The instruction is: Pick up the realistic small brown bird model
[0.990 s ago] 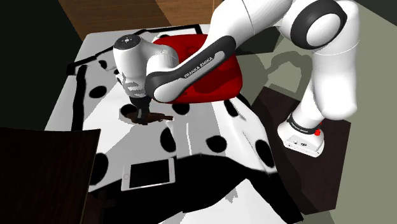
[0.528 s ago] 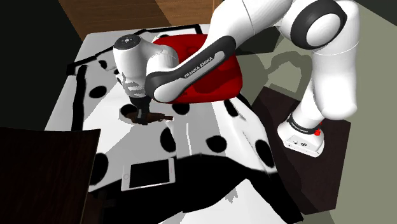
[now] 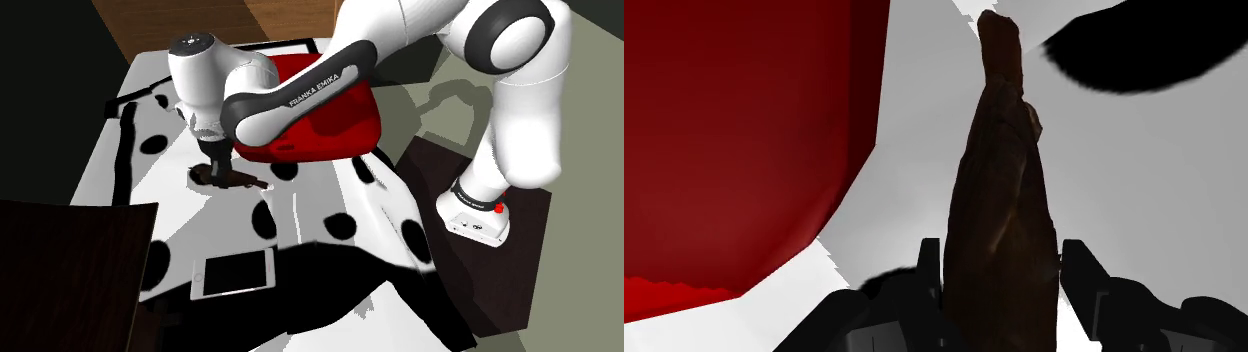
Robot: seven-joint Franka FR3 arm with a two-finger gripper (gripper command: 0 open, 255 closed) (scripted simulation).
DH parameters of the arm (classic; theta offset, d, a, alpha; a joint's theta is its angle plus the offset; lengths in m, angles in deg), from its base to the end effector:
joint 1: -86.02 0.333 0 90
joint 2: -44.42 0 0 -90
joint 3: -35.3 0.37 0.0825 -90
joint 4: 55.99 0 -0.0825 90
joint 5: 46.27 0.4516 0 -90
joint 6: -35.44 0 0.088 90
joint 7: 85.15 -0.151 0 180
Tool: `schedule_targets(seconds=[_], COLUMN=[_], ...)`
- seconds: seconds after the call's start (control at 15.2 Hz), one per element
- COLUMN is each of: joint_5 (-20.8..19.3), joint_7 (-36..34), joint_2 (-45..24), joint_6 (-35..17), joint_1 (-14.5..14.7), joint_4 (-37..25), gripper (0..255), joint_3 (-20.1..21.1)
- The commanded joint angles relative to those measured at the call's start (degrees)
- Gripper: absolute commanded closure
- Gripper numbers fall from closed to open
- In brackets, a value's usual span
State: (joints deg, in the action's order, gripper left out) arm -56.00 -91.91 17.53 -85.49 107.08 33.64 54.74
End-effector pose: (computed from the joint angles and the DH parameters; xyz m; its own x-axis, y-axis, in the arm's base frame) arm 0.6235 0.4708 0.3707 0.8058 0.5828 0.1050 0.5868 -0.8096 -0.0096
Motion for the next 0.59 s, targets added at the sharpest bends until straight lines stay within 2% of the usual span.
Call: schedule_targets(seconds=[0.0,0.53], joint_5=[0.2,0.8], joint_7=[0.1,0.4], joint_2=[0.5,1.7], joint_6=[1.3,5.5], joint_1=[0.0,0.0], joint_4=[-0.8,-3.9], gripper=[255,255], joint_3=[0.1,0.4])
